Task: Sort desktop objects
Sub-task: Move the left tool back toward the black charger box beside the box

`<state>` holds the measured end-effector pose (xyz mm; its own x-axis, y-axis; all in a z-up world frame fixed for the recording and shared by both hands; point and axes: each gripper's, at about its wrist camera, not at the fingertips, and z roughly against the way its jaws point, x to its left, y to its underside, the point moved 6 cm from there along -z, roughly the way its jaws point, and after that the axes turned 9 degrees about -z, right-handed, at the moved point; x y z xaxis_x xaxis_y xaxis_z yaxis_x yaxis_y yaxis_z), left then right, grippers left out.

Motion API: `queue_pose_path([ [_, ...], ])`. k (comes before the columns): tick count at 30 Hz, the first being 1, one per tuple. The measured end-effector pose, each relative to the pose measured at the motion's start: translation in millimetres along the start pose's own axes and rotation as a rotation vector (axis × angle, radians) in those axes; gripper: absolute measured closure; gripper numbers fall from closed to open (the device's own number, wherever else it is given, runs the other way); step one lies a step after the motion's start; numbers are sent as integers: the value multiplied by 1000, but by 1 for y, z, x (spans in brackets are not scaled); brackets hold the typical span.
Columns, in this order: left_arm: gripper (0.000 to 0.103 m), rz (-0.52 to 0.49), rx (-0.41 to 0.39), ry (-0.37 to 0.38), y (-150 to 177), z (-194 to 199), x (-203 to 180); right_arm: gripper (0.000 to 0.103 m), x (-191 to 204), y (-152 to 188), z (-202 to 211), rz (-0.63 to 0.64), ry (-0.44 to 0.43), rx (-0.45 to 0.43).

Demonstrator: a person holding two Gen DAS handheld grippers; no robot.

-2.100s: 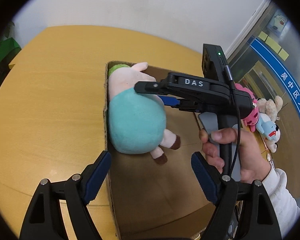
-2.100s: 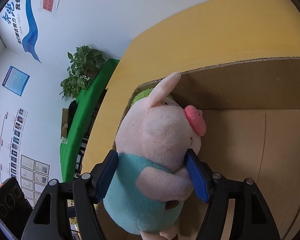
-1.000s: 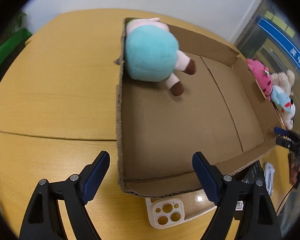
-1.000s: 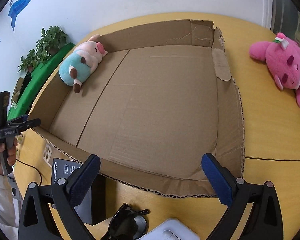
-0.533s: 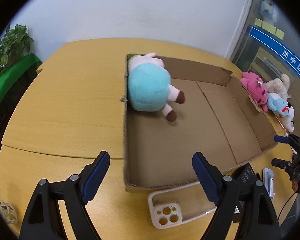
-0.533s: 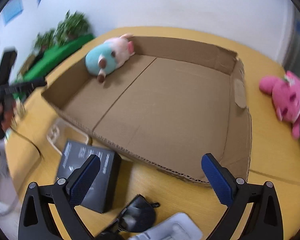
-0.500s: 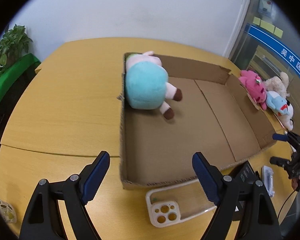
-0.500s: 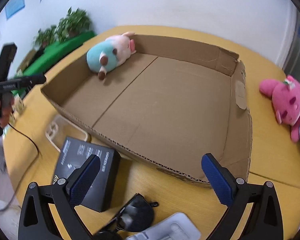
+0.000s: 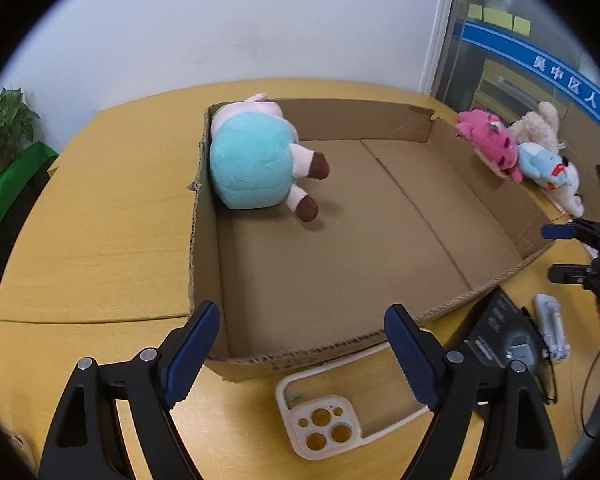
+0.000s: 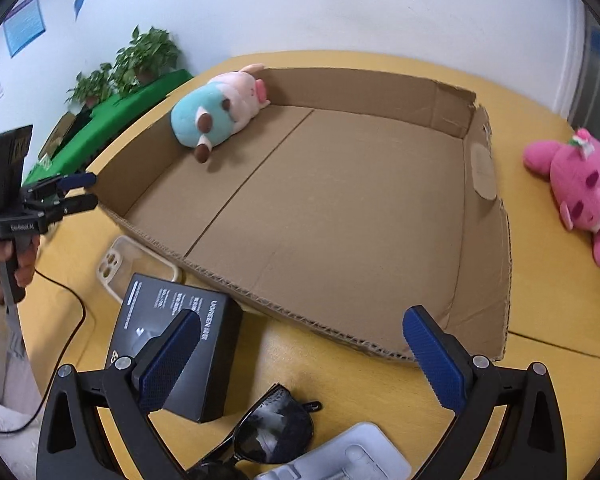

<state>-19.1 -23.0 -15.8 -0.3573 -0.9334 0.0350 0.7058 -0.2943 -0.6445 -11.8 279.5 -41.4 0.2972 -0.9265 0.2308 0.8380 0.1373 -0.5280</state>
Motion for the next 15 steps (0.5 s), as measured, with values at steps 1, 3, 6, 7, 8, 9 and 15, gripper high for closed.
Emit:
queue_pose_path([
  [1,16,19,-4,12,-1,-2,3,0,1,1,0,2,1,1],
  [3,16,31,-2,14,-2,-3,6,0,4,5,-1,16,4,5],
  [6,16,42,11,-2,-3,-2,9,0,9,10,3,30,-12,10],
  [7,16,51,9,0,-3,1,10,0,12,10,7,33,-15,4],
  [8,16,57,5,2,-3,4,10,0,17,11,12,47,-28,-6],
  [9,16,65,-5,8,-4,10,9,0,23,12,18,65,-49,-14],
  [15,16,53,-72,145,-10,47,-26,0,76,44,27,226,-163,39],
])
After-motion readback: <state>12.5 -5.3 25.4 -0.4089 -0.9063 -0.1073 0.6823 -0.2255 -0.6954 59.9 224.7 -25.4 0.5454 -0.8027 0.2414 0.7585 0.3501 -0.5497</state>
